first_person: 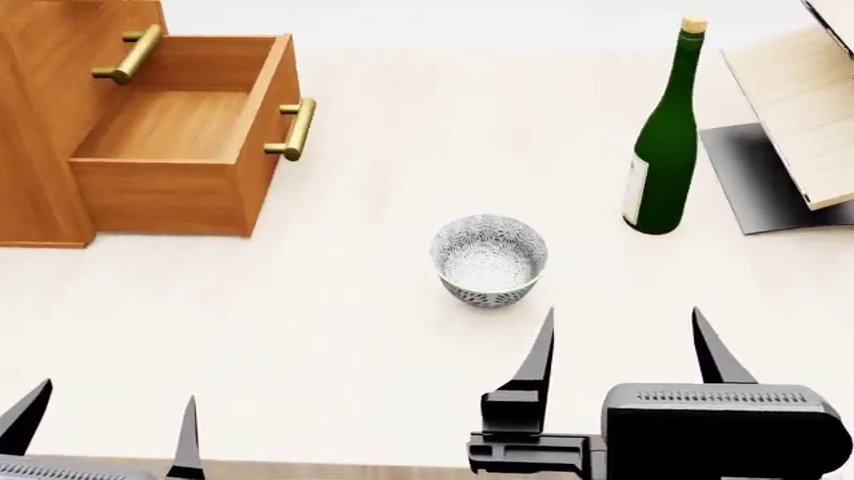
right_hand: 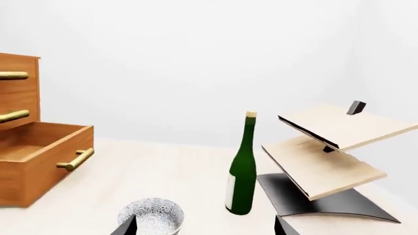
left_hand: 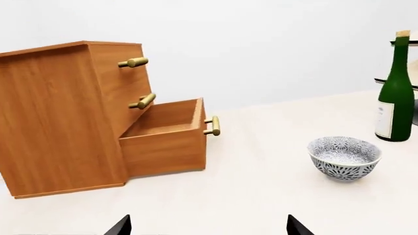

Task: Close the bottom drawer of the cabinet.

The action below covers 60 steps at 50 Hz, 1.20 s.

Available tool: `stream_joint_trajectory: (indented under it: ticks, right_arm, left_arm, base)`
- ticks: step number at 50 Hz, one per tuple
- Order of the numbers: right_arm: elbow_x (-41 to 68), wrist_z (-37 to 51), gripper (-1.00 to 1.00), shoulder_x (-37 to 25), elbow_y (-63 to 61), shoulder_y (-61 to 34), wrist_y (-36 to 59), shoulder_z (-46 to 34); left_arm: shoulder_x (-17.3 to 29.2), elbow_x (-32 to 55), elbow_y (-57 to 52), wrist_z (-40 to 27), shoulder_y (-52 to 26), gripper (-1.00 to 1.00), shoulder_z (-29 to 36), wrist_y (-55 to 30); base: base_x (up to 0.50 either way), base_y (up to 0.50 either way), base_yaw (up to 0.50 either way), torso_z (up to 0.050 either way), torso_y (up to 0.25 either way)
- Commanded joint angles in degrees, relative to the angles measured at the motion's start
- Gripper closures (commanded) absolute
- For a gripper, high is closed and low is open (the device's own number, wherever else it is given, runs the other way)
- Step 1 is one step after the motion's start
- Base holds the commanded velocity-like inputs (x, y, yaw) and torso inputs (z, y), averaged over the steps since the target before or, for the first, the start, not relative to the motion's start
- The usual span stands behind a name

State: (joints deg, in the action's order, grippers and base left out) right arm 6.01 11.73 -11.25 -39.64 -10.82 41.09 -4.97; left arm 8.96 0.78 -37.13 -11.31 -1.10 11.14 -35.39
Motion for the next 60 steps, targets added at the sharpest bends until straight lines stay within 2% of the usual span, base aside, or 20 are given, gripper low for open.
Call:
stream_joint_trajectory:
  ticks: [1, 60]
  right_arm:
    - [-0.5, -1.3, -1.0, 0.6, 0.1, -0.5, 0.5, 0.5]
    - [3.2, -0.2, -1.0, -0.6, -0.8, 0.2, -0.7, 1.8]
  left_arm:
    - [-0.7, 0.5, -0.1, 1.1, -0.1, -1.0, -1.3, 0.7]
    - [1.1, 2.4, 1.1, -1.3, -0.4, -1.0, 0.3, 1.3]
  base:
    - [0.0, 0.5, 0.0, 0.0, 0.0]
    - [0.0, 0.5, 0.0, 0.0, 0.0]
